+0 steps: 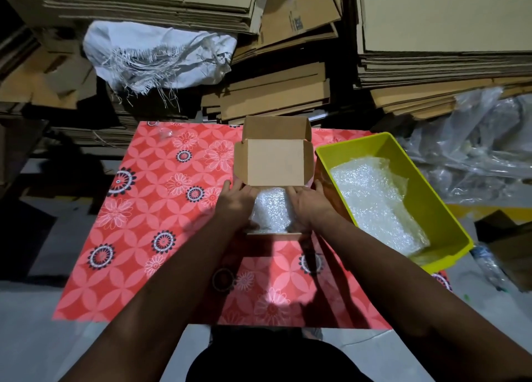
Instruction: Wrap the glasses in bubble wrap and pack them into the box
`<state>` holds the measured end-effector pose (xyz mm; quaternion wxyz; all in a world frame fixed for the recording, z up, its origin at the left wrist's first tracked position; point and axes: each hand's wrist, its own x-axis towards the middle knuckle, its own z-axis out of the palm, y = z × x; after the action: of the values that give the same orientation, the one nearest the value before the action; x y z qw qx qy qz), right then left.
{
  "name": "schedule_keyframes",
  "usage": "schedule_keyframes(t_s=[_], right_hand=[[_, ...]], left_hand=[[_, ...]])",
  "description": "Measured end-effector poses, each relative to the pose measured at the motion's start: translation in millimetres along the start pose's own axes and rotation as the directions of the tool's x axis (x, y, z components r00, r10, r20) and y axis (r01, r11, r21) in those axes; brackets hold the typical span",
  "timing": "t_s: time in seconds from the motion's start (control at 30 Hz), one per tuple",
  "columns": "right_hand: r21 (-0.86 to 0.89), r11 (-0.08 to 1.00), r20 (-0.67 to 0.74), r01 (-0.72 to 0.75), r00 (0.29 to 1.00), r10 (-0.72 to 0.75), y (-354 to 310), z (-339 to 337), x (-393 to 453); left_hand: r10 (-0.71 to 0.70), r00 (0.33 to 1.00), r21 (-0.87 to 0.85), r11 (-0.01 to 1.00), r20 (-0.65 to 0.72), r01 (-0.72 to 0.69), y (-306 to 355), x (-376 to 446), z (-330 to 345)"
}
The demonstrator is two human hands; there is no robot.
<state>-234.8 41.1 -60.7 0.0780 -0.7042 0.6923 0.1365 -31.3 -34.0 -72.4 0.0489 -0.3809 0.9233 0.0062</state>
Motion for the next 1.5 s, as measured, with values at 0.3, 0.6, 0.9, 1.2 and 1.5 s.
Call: schedule_keyframes(t_s=[0.3,0.6,0.9,1.2,1.5], right_hand=[[0.077,0.996,0.122,-0.036,0.992,0.026,-1.0,-6.9,8.4],[0.092,0.994,0.086,-0.067,0.995,0.059,-2.0,4.3,8.6],[0.508,0.843,-0.526,0.178,0.839,0.140,42.2,-16.1,-40.0],[0.403,0.725,0.158,-0.559,0.823,0.546,159.2,66.8,-62.6],[0.459,0.761,0.109,-0.458,0.879,0.464,146.0,68.1,-59.4]], left_hand=[[-0.015,0.999,-0.036,0.999,0.052,0.017,-1.1,4.7,-4.8],[-0.031,1.000,-0.163,0.986,-0.006,0.029,-3.4,-14.4,2.9],[-0.064,0.994,-0.306,0.952,-0.087,0.035,10.9,-11.0,-17.7],[-0.027,0.993,-0.405,0.914,-0.118,-0.023,61.7,13.0,-33.1],[-0.072,0.991,-0.474,0.881,-0.114,0.009,77.7,11.4,-35.4]])
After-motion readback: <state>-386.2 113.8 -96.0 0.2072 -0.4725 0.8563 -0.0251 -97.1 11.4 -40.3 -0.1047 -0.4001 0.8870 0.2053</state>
